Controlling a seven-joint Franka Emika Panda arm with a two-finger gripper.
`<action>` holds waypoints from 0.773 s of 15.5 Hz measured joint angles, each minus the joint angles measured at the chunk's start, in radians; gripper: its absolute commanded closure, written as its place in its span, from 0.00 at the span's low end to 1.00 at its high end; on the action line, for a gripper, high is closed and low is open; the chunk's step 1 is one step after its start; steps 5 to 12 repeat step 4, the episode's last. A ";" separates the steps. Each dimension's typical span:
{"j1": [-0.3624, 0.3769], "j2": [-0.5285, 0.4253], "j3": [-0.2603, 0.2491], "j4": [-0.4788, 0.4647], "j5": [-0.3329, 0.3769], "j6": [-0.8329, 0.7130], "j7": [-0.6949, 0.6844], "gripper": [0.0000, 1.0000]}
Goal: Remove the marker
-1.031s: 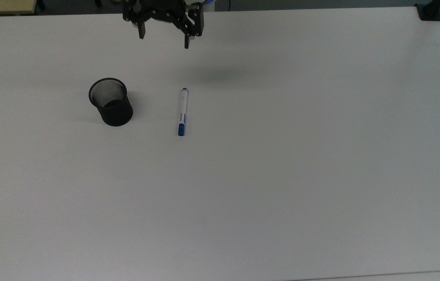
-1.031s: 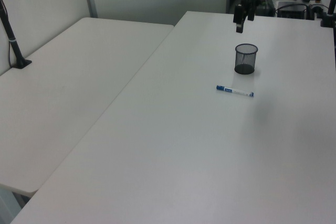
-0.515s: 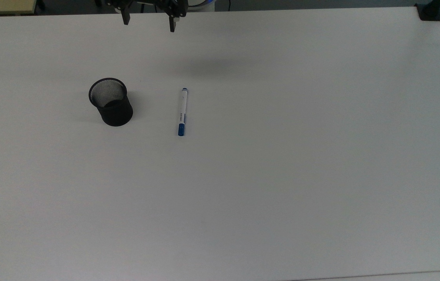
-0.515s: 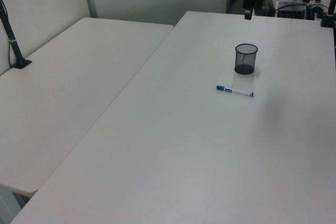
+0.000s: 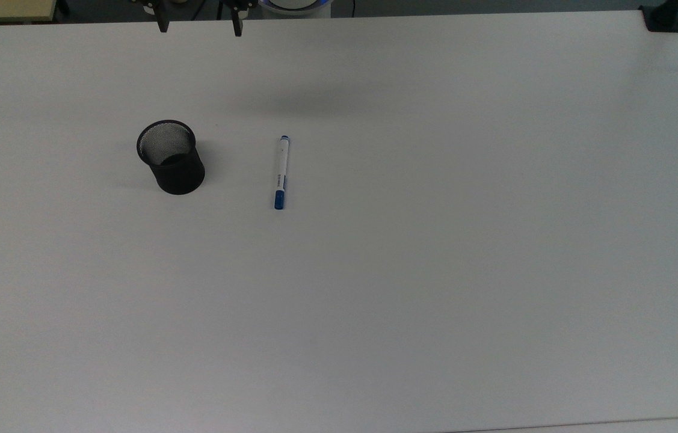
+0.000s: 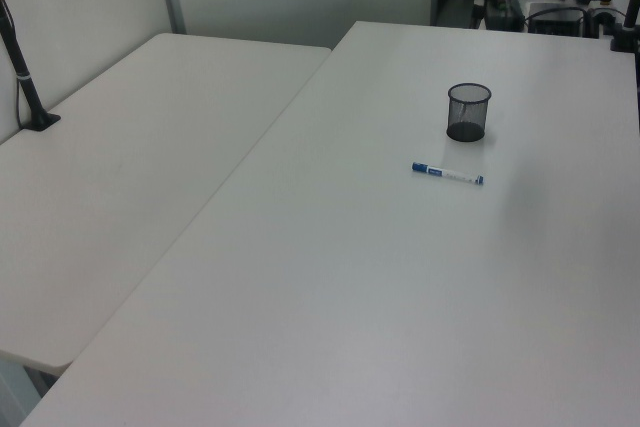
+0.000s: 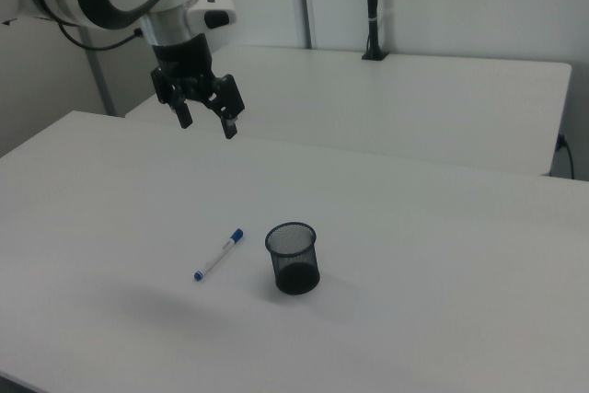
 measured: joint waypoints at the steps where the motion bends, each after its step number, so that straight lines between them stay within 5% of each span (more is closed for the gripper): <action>1: 0.000 0.000 0.001 0.000 0.000 0.000 0.000 0.00; 12: 0.000 0.000 0.005 0.000 0.000 0.000 0.000 0.00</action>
